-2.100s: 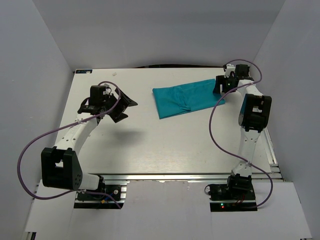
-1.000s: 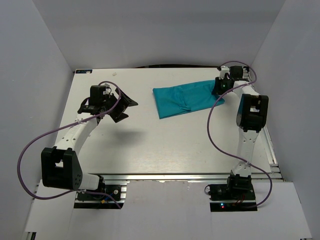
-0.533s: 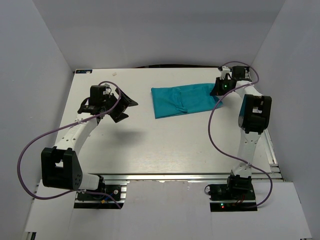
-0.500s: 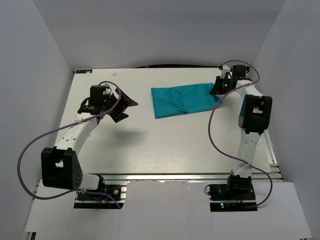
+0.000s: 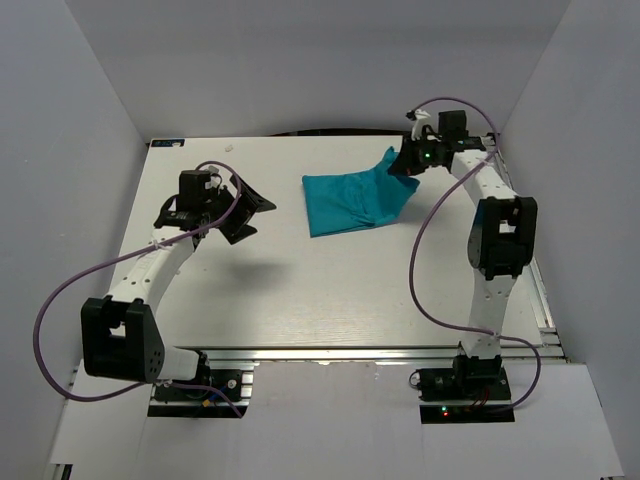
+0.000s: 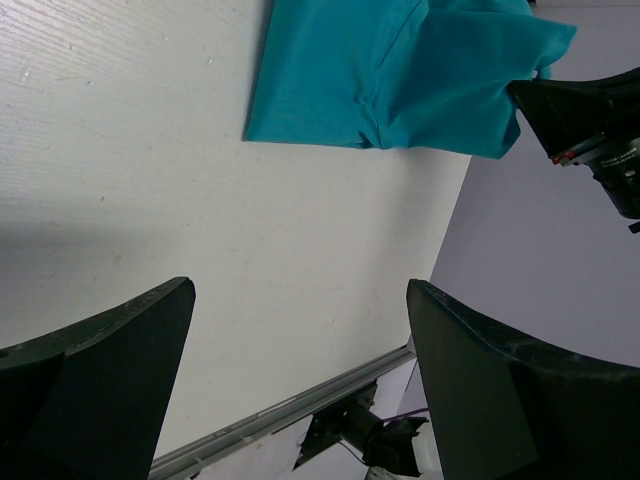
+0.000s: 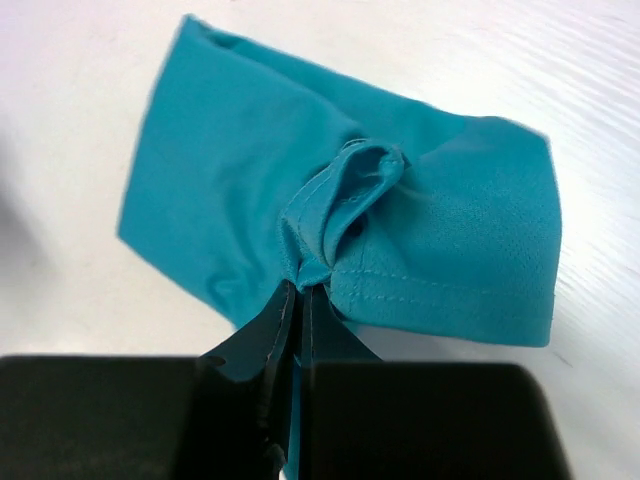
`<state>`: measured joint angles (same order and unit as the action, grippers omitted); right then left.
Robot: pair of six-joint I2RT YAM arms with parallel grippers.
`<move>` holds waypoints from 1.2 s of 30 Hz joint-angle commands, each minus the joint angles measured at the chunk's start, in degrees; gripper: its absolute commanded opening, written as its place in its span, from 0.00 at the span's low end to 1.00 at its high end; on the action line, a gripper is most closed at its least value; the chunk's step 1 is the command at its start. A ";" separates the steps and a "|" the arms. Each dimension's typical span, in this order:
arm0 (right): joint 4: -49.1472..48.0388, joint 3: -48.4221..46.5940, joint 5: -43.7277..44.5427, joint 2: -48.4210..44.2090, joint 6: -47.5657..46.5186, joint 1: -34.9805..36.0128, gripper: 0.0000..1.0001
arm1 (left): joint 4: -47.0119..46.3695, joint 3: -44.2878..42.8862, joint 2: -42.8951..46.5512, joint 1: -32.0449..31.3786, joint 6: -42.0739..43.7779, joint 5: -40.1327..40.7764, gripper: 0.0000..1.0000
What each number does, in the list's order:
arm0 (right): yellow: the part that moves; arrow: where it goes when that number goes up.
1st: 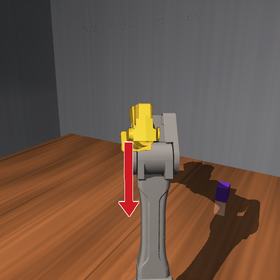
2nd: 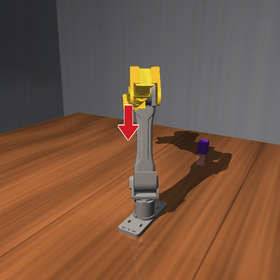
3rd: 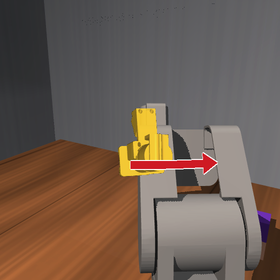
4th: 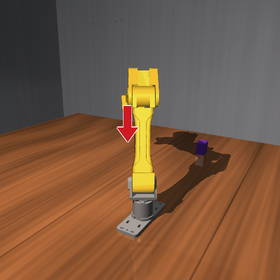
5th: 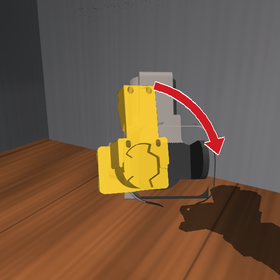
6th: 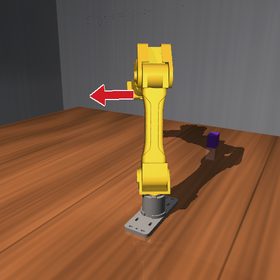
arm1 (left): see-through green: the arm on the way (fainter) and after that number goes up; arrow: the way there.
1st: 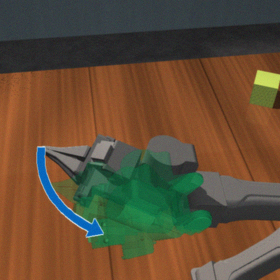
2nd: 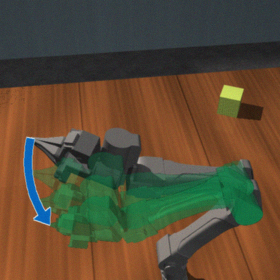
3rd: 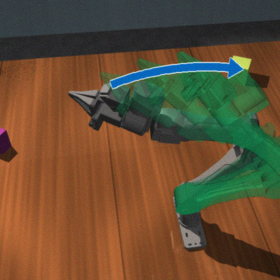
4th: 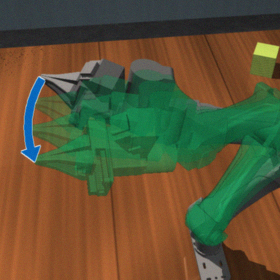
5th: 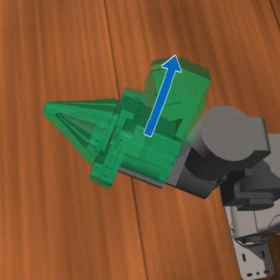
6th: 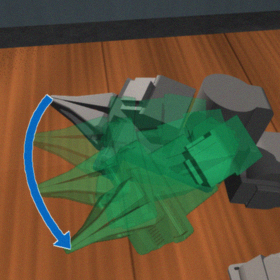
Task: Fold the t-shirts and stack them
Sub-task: Fold the square-folded T-shirt at the center of the board.
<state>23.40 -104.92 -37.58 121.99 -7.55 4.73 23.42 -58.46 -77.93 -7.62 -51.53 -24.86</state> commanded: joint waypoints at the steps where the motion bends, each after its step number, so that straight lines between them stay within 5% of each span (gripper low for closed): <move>1: 1.47 -3.44 -1.36 -1.50 1.13 3.78 0.00 | -1.27 0.10 3.31 0.15 0.46 -0.63 0.98; 16: -0.19 -7.14 4.71 2.54 1.84 16.53 0.00 | -1.27 1.94 5.51 0.15 0.38 -0.98 0.98; 36: -5.38 -8.89 9.55 8.79 9.75 21.46 0.00 | -0.66 2.73 6.56 0.15 -0.07 -0.71 0.98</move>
<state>20.93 -110.93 -28.42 130.34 -0.54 25.67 22.68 -56.03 -74.22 -7.62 -51.55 -24.88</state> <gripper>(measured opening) 0.033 0.982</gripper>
